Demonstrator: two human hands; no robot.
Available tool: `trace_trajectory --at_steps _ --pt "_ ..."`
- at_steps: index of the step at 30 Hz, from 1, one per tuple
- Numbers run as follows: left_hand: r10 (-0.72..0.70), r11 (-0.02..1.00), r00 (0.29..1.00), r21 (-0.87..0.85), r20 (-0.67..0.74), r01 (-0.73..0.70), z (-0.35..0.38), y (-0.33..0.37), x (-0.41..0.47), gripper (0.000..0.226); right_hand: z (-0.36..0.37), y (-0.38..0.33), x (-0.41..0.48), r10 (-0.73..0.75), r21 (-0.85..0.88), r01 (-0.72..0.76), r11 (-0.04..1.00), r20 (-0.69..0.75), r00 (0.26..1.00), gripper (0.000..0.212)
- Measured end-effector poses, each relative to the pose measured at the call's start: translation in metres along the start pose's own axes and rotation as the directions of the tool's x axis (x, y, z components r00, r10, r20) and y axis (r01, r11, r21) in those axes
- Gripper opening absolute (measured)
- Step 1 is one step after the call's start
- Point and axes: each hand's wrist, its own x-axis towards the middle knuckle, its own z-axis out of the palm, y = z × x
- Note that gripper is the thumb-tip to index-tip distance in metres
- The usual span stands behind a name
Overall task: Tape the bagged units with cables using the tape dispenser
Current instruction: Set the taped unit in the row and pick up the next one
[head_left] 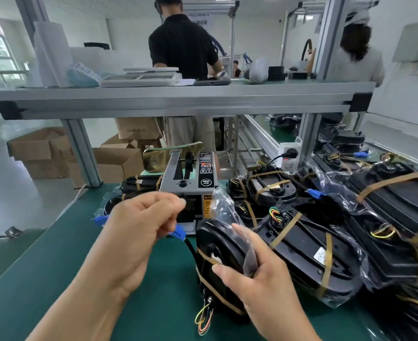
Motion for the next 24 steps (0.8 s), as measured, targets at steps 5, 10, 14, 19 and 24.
trace_trajectory --at_steps 5,10,14,19,24 --pt "-0.131 0.978 0.986 0.176 0.099 0.112 0.016 0.0 -0.013 0.01 0.009 -0.006 0.002 -0.127 -0.073 0.129 0.989 0.037 0.991 0.07" --pt "-0.15 0.976 0.988 0.168 0.046 0.14 0.023 -0.009 -0.006 0.013 0.011 -0.006 0.001 -0.134 -0.091 0.14 0.986 0.063 0.989 0.075" --pt "-0.153 0.973 0.988 0.177 0.023 0.147 0.025 -0.011 -0.004 0.014 0.01 -0.006 0.001 -0.136 -0.127 0.143 0.982 0.06 0.989 0.08" --pt "-0.129 0.969 0.991 0.211 -0.02 0.13 0.027 -0.013 -0.005 0.013 0.01 -0.007 0.0 -0.141 -0.111 0.145 0.983 0.047 0.989 0.081" --pt "-0.114 0.976 0.992 0.177 -0.062 0.123 0.03 -0.012 -0.009 0.015 0.01 -0.007 0.001 -0.168 -0.081 0.171 0.982 0.048 0.985 0.082"
